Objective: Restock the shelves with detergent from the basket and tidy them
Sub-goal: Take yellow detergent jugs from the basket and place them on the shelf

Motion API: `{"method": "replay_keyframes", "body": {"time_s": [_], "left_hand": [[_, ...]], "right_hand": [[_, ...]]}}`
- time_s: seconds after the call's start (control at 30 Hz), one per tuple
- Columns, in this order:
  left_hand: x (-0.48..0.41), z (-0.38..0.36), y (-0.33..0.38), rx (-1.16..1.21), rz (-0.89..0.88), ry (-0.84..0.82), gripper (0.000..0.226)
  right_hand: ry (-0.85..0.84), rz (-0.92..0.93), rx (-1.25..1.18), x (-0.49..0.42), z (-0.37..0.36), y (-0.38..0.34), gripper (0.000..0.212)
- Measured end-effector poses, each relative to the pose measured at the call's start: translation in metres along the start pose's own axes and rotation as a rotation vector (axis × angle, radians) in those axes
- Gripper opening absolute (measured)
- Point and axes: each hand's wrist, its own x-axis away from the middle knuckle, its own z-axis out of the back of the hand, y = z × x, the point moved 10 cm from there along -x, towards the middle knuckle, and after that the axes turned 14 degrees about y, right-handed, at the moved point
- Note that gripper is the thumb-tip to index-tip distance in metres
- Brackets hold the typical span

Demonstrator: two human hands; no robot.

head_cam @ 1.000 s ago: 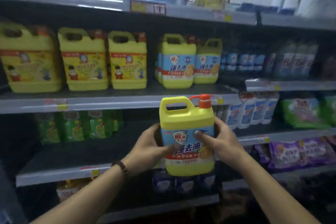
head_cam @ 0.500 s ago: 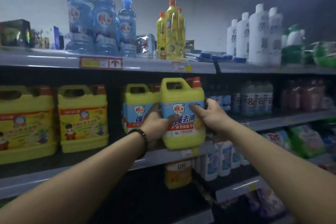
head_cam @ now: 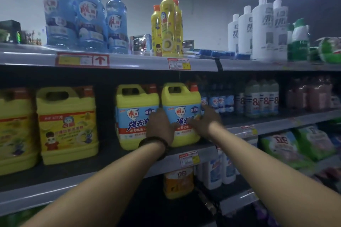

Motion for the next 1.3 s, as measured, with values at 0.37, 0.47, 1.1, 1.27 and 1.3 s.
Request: {"method": "replay_keyframes", "body": {"time_s": [0.37,0.47,1.1,1.27,1.3], "left_hand": [[0.011,0.006,-0.004,-0.126,-0.141,0.019,0.015],[0.026,0.017,0.001,-0.080,-0.181,-0.029,0.021],[0.293,0.146,-0.204,-0.270,-0.056,-0.572,0.011],[0.417,0.140,-0.305,-0.381,0.033,-0.826,0.015],[0.446,0.134,-0.322,-0.395,0.043,-0.911,0.018]], "right_hand": [[-0.179,0.069,0.264,0.003,-0.003,0.016,0.032],[-0.135,0.130,0.266,0.031,0.016,-0.005,0.037],[-0.661,0.102,0.300,0.344,-0.069,0.084,0.014],[-0.871,0.024,0.368,0.455,-0.109,0.169,0.013],[-0.908,-0.003,0.379,0.478,-0.116,0.189,0.011]]}}
